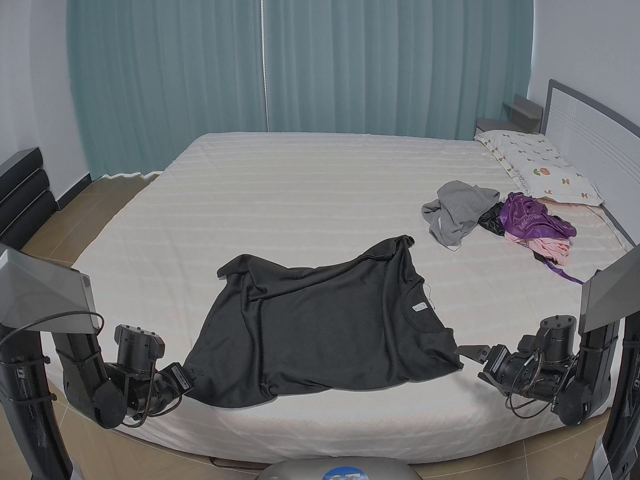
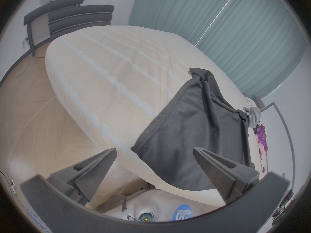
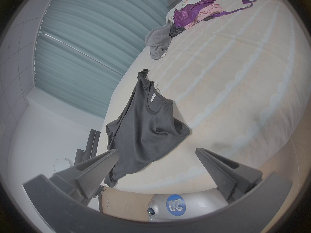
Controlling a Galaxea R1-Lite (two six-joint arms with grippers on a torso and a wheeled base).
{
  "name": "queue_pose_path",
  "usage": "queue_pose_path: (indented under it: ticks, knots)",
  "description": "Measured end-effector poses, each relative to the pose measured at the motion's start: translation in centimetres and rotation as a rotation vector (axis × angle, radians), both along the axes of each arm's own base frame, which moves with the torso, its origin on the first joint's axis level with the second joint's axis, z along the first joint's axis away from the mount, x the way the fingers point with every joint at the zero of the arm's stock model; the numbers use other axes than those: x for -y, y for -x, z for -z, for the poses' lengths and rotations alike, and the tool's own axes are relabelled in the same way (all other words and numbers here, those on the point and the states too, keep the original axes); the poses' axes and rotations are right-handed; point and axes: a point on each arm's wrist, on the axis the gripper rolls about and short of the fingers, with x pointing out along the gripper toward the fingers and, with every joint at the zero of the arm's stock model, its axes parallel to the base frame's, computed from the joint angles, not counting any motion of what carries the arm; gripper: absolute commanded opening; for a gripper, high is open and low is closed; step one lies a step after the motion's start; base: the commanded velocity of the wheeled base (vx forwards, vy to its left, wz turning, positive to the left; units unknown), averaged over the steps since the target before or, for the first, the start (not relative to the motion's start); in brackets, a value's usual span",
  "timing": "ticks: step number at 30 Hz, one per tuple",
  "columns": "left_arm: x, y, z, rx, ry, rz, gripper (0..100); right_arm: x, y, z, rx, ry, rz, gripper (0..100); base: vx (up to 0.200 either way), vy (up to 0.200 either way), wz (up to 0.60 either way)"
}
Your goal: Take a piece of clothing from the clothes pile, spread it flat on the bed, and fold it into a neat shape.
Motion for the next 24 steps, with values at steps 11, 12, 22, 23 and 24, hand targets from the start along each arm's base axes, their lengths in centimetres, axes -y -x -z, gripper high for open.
queue_pose_path:
  ticks: [11, 12, 22, 23, 24]
  knots:
    - [0.2, -1.2, 1.6, 0.047, -0.058, 0.024, 100, 0.0, -0.2, 0.1, 0.004, 0.002, 0.000, 100, 0.000, 0.000, 0.00]
    - [0.2, -1.4, 1.8, 0.053, -0.070, 0.027, 100, 0.0, -0.2, 0.1, 0.004, 0.002, 0.000, 100, 0.000, 0.000, 0.00]
    - [0.2, -1.6, 3.0, 0.038, -0.085, 0.028, 0, -0.1, -0.4, 0.4, 0.000, 0.007, -0.001, 100, 0.000, 0.000, 0.00]
    - [0.2, -1.6, 3.0, 0.037, -0.085, 0.027, 0, -0.1, -0.4, 0.4, 0.001, 0.008, -0.002, 100, 0.000, 0.000, 0.00]
    - [0.2, -1.5, 2.9, 0.037, -0.085, 0.025, 0, -0.1, -0.4, 0.5, -0.001, 0.009, -0.003, 100, 0.000, 0.000, 0.00]
